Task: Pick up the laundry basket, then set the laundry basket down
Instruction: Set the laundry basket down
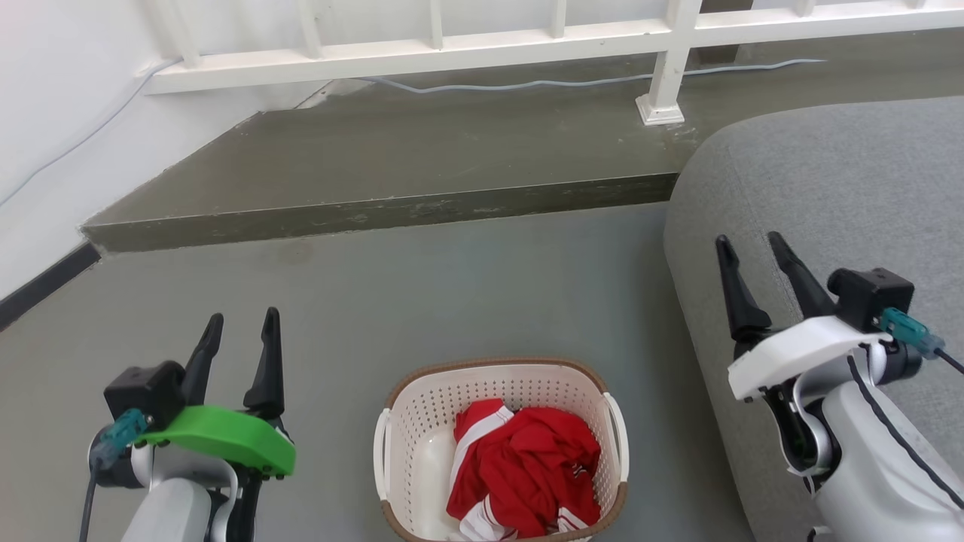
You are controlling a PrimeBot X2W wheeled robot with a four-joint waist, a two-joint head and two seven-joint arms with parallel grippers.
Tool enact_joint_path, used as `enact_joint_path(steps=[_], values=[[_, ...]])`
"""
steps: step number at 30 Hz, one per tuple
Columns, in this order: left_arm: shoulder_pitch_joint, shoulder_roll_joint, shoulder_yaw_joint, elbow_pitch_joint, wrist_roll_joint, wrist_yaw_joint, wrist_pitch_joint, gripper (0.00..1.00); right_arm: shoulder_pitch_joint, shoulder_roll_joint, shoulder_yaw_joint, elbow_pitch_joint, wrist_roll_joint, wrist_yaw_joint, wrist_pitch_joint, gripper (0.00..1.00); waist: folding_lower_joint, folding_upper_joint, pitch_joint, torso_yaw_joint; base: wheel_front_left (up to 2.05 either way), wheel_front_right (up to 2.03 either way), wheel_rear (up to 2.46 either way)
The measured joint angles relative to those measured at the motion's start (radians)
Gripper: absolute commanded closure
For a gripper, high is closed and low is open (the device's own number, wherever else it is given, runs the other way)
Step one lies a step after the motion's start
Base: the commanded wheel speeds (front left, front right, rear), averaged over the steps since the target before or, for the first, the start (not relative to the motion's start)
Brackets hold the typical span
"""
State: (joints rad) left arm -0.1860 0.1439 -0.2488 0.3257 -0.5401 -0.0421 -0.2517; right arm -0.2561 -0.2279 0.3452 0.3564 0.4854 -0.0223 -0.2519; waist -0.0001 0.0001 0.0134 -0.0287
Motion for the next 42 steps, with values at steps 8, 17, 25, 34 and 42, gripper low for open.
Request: enact_joint_path(steps=[8, 17, 25, 34, 42], values=[[0.047, -0.012, 0.021, -0.051, 0.03, 0.0, 0.0, 0.0, 0.051, 0.003, -0.032, -0.051, -0.037, -0.007, 0.0, 0.0, 0.0, 0.0, 0.0, -0.005, 0.0, 0.0, 0.0], [0.077, -0.032, 0.039, -0.086, 0.07, 0.0, 0.0, 0.0, 0.098, 0.02, -0.058, -0.086, -0.067, -0.005, 0.0, 0.0, 0.0, 0.0, 0.004, -0.005, 0.0, 0.0, 0.0], [0.095, -0.039, 0.053, -0.103, 0.08, -0.004, 0.0, 0.0, 0.111, 0.032, -0.081, -0.1, -0.088, 0.004, 0.0, 0.0, 0.0, 0.0, 0.007, 0.0, 0.0, 0.0, 0.0], [0.11, -0.049, 0.062, -0.109, 0.096, -0.012, 0.0, 0.0, 0.127, 0.044, -0.1, -0.109, -0.115, 0.013, 0.0, 0.0, 0.0, 0.0, 0.006, 0.0, 0.0, 0.0, 0.0], [0.117, -0.058, 0.072, -0.112, 0.112, -0.021, 0.0, 0.0, 0.144, 0.055, -0.116, -0.114, -0.126, 0.024, 0.0, 0.0, 0.0001, 0.0, 0.008, -0.002, 0.0, 0.0, 0.0]])
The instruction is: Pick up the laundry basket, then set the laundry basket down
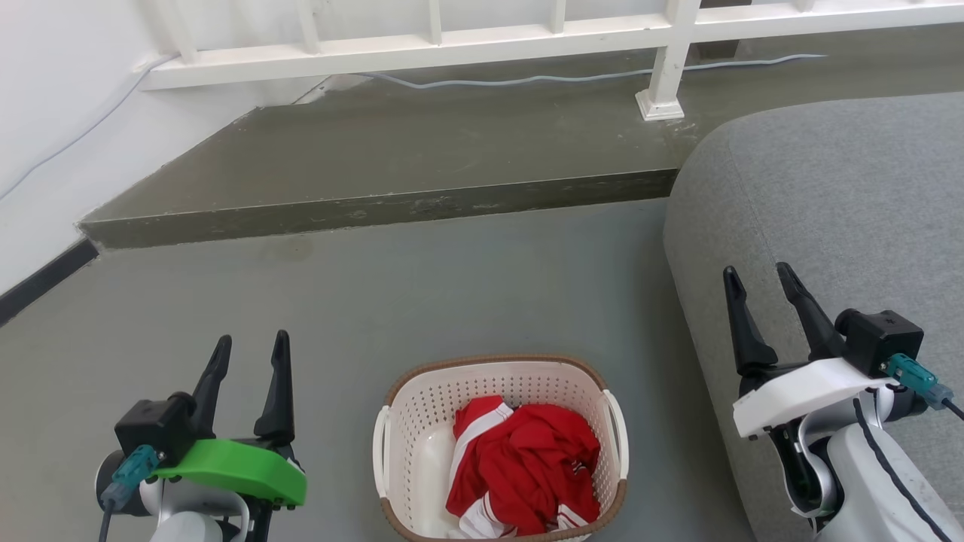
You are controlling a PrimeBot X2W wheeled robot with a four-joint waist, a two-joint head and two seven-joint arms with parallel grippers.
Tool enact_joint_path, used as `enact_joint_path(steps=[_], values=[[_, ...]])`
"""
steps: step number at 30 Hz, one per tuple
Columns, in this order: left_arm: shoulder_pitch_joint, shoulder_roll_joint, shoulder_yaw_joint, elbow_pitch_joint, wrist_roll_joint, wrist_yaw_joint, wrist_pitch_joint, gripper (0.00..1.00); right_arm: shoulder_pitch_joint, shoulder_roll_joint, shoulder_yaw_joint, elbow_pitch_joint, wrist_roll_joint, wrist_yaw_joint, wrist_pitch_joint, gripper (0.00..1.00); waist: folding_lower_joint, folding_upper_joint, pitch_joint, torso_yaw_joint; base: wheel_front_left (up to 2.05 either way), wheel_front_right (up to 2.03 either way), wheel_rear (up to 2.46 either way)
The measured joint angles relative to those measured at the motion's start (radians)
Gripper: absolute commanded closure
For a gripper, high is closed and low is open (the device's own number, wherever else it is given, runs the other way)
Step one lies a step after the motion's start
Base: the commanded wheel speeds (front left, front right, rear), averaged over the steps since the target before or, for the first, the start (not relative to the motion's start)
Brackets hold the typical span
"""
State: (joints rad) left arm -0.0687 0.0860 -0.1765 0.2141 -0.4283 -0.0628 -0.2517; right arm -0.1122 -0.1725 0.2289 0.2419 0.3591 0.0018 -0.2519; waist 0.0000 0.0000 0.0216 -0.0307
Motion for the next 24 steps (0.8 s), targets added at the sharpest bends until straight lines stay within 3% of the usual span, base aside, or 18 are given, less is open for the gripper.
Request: enact_joint_path(steps=[10, 11, 24], values=[[0.006, -0.007, 0.009, 0.0, 0.014, -0.011, 0.0, 0.0, 0.002, 0.014, -0.019, -0.001, -0.013, 0.019, 0.0, 0.0, 0.0, 0.0, 0.001, 0.0, 0.0, 0.0, 0.0], [0.007, -0.007, 0.008, 0.002, 0.013, -0.015, 0.0, 1.0, 0.002, 0.015, -0.019, 0.001, -0.016, 0.02, 0.0, 1.0, 0.0, 0.0, 0.001, 0.0, 0.0, 0.0, 0.0], [0.03, -0.022, 0.023, 0.054, -0.063, -0.016, 0.034, 1.0, 0.043, 0.042, -0.04, 0.045, 0.064, 0.024, 0.025, 1.0, 0.0, 0.0, -0.001, 0.002, 0.0, 0.0, 0.0]])
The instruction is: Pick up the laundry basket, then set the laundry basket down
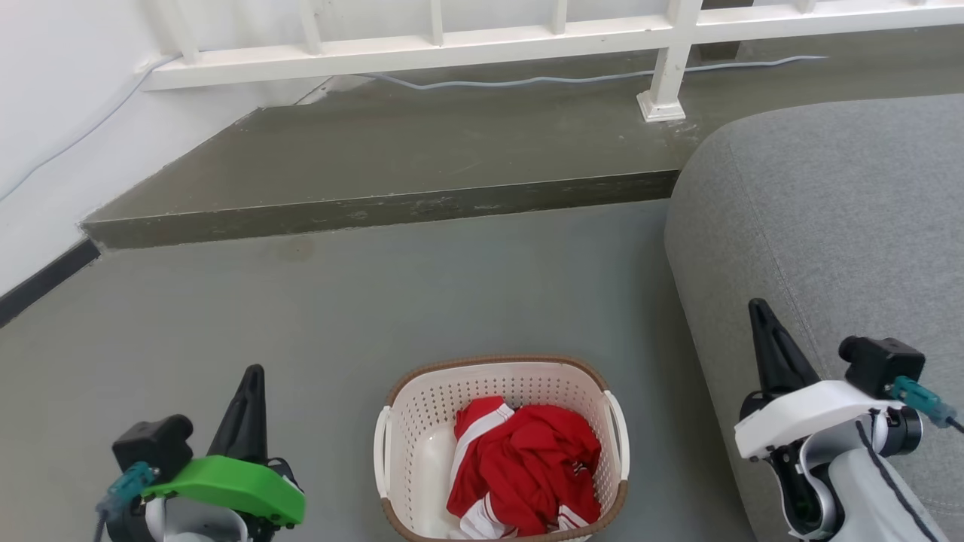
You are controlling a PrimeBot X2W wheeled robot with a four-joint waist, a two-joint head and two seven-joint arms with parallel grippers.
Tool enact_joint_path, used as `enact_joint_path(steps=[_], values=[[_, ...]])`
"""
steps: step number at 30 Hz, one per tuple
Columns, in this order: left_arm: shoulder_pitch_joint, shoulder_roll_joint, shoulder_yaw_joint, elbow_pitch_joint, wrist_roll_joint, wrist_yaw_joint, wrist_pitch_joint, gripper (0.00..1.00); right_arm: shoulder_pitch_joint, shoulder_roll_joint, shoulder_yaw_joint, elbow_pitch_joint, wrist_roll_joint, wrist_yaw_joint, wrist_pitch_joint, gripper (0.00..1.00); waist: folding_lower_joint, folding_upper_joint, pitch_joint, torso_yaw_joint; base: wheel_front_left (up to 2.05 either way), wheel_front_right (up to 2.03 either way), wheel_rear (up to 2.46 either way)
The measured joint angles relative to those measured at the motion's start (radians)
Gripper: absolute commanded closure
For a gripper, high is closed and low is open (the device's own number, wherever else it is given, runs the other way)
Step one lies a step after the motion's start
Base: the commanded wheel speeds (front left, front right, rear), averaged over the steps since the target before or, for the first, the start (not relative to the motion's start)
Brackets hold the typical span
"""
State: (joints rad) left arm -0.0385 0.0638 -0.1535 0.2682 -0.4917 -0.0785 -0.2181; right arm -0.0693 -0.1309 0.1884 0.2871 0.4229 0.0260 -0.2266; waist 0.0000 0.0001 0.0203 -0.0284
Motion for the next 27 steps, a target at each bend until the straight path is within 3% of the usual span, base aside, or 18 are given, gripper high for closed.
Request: enact_joint_path(steps=[7, 27], values=[[0.0, -0.004, 0.02, 0.006, -0.116, -0.001, 0.033, 1.0, -0.001, 0.006, -0.027, 0.002, 0.13, 0.008, 0.032, 1.0, 0.0, 0.0, -0.002, 0.003, 0.0, 0.0, 0.0], [-0.002, -0.01, 0.07, 0.01, -0.327, -0.009, 0.103, 1.0, -0.001, 0.025, -0.095, 0.002, 0.353, 0.026, 0.106, 1.0, 0.0, 0.0, -0.005, 0.009, 0.0, 0.0, 0.0]])
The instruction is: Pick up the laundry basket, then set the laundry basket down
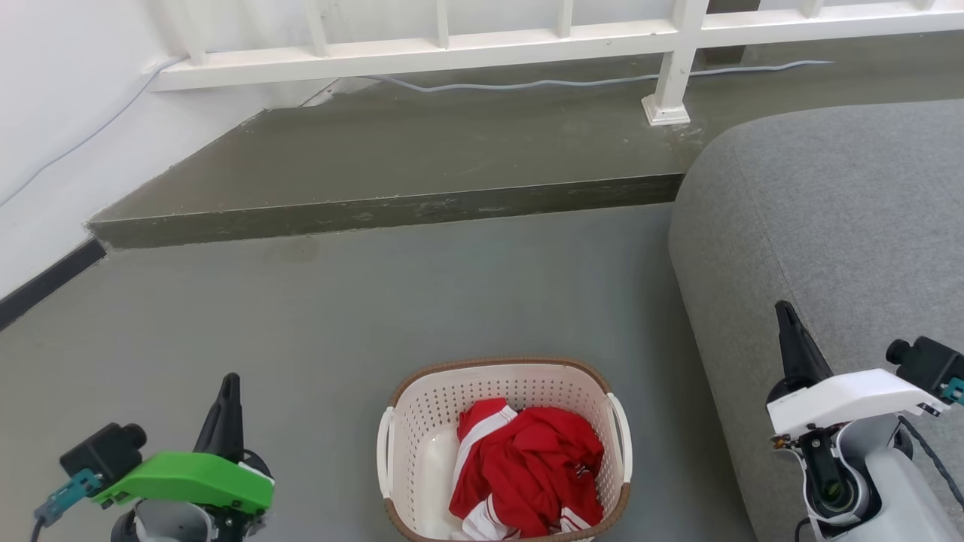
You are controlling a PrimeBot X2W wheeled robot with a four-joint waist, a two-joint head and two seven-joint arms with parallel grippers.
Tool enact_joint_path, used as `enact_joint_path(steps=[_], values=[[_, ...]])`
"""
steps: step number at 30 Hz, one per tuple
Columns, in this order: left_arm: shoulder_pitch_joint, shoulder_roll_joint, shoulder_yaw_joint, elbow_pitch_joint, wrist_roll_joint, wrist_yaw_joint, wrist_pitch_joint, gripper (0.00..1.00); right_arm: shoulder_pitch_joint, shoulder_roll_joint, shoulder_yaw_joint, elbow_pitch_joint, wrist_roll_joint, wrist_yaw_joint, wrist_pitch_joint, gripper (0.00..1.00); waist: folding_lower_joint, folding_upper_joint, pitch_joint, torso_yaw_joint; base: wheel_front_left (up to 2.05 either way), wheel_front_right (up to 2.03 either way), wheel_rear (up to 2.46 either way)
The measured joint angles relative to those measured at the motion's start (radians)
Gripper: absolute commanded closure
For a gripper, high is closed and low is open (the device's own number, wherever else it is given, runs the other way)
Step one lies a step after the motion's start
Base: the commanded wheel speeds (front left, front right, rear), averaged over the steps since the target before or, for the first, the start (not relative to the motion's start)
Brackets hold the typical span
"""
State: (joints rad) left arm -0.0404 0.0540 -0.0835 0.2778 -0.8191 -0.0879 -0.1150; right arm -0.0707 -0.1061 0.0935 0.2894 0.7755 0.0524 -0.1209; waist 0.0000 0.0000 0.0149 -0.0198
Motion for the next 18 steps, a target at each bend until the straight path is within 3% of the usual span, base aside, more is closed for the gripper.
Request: enact_joint_path(steps=[18], values=[[-0.001, -0.004, 0.048, 0.0, -0.211, -0.009, 0.063, 1.0, -0.001, 0.016, -0.063, 0.0, 0.222, 0.018, 0.065, 1.0, 0.0, 0.0, -0.003, 0.005, 0.0, 0.0, 0.0]])
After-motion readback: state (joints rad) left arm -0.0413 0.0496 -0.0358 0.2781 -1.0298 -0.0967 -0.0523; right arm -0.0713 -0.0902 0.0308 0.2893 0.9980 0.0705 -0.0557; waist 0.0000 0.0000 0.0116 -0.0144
